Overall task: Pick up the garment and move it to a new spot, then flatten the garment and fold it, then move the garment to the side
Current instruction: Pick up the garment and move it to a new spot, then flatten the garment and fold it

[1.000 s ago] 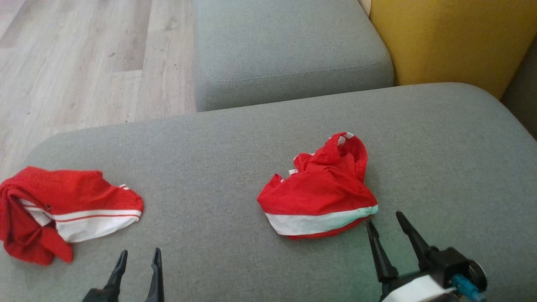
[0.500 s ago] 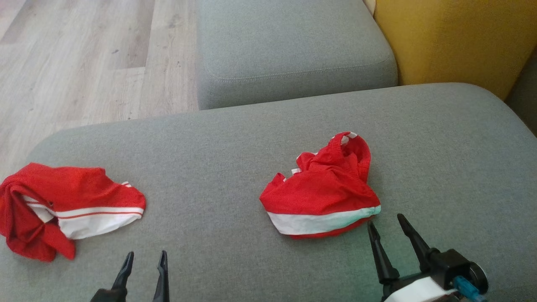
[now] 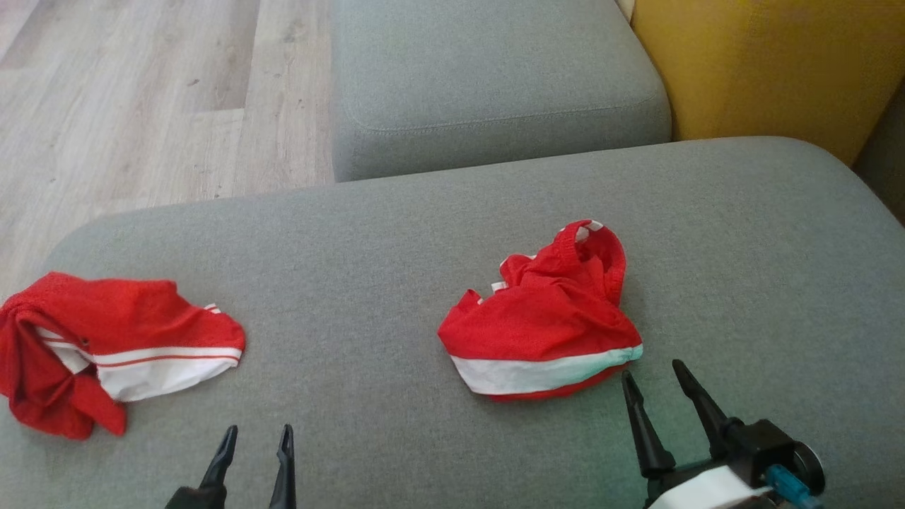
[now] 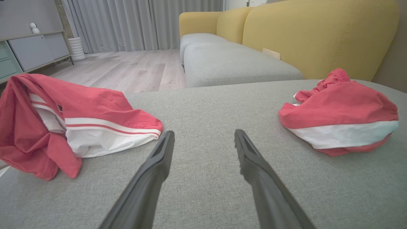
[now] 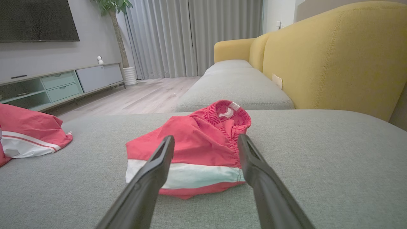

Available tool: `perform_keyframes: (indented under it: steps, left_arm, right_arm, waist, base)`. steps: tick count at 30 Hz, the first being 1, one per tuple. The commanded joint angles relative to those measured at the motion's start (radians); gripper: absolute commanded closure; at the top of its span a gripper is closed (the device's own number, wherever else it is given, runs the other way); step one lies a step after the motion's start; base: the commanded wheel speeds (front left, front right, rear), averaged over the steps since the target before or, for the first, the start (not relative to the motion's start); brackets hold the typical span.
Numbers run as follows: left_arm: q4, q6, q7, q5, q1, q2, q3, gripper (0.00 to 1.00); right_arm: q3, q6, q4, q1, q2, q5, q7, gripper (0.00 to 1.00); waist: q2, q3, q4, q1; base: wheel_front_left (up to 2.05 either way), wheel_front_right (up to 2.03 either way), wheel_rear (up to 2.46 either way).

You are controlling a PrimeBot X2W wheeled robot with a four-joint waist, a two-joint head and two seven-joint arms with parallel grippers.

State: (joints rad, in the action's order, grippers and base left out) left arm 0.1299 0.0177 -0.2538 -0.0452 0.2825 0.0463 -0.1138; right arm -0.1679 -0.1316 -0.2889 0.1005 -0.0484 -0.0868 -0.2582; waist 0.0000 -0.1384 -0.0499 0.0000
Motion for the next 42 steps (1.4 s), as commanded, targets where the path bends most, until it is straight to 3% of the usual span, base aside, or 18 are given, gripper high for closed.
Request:
perform_keyframes:
  steps: [1, 19, 26, 36, 42]
  left_arm:
    - [-0.03, 0.01, -0.008, 0.013, -0.055, 0.004, 0.029, 0.0]
    - [-0.039, 0.016, -0.008, 0.021, -0.062, 0.004, 0.014, 0.0]
    - [-0.039, -0.002, -0.008, 0.043, -0.11, 0.004, -0.025, 0.0]
    - [0.038, -0.095, -0.008, 0.112, -0.426, 0.007, -0.207, 0.0]
    - [0.185, -0.134, -0.008, 0.157, -0.672, 0.006, -0.37, 0.0]
  right_arm:
    - [-0.02, 0.001, 0.028, -0.04, -0.002, 0.003, -0.004, 0.0]
    - [-0.019, 0.001, 0.029, -0.047, -0.002, 0.009, -0.004, 0.0]
    - [-0.015, 0.001, 0.04, -0.059, -0.002, 0.013, -0.004, 0.0]
    - [-0.022, 0.001, 0.086, -0.117, -0.002, 0.004, -0.004, 0.0]
    - [-0.035, 0.001, 0.129, -0.177, -0.002, -0.006, -0.004, 0.0]
  waist:
    - [0.0, 0.001, 0.0, 0.0]
    - [0.0, 0.019, -0.006, 0.0]
    - [0.0, 0.056, -0.024, 0.0]
    - [0.0, 0.179, -0.113, 0.0]
    - [0.0, 0.297, -0.211, 0.0]
  base:
    - [0.0, 0.0, 0.0]
    - [0.0, 0.0, 0.0]
    - [0.0, 0.0, 0.0]
    - [0.0, 0.0, 0.0]
    - [0.0, 0.0, 0.0]
